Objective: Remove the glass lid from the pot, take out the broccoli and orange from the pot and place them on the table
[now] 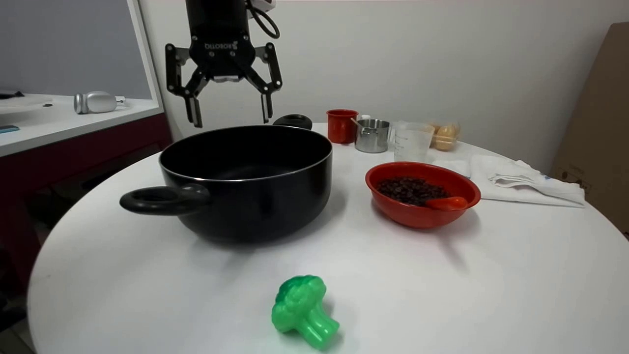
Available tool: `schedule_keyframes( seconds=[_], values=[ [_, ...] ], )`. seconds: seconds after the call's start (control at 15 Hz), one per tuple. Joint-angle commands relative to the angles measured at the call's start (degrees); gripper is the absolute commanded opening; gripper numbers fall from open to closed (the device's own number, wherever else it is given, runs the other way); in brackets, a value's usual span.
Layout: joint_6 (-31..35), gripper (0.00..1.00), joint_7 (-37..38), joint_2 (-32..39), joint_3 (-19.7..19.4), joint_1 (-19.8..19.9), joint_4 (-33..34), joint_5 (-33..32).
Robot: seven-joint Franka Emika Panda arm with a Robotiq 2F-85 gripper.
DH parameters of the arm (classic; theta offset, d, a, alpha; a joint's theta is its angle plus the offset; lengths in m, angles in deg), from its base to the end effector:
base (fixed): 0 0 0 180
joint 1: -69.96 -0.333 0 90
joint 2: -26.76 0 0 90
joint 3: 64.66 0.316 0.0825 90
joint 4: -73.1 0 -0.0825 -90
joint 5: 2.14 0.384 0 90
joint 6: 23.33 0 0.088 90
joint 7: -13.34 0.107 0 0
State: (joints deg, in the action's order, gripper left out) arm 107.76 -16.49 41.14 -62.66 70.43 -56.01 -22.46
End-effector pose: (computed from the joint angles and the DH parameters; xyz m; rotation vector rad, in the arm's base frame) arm 0.5173 0.0062 0.2365 2.7053 1.1604 -0.3896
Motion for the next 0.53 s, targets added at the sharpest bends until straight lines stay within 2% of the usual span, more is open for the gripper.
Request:
schedule_keyframes(
  seconds=[0.0,0.27,0.47],
  values=[
    [3.35,1.00,1.02,-2.21,-2.23,1.41,-5.36,-3.98],
    [7.79,1.00,0.71,0.86,-4.51,2.76,-5.54,-9.62],
    [10.44,1.00,-0.36,2.93,-4.77,3.22,-4.90,-11.39]
  ],
)
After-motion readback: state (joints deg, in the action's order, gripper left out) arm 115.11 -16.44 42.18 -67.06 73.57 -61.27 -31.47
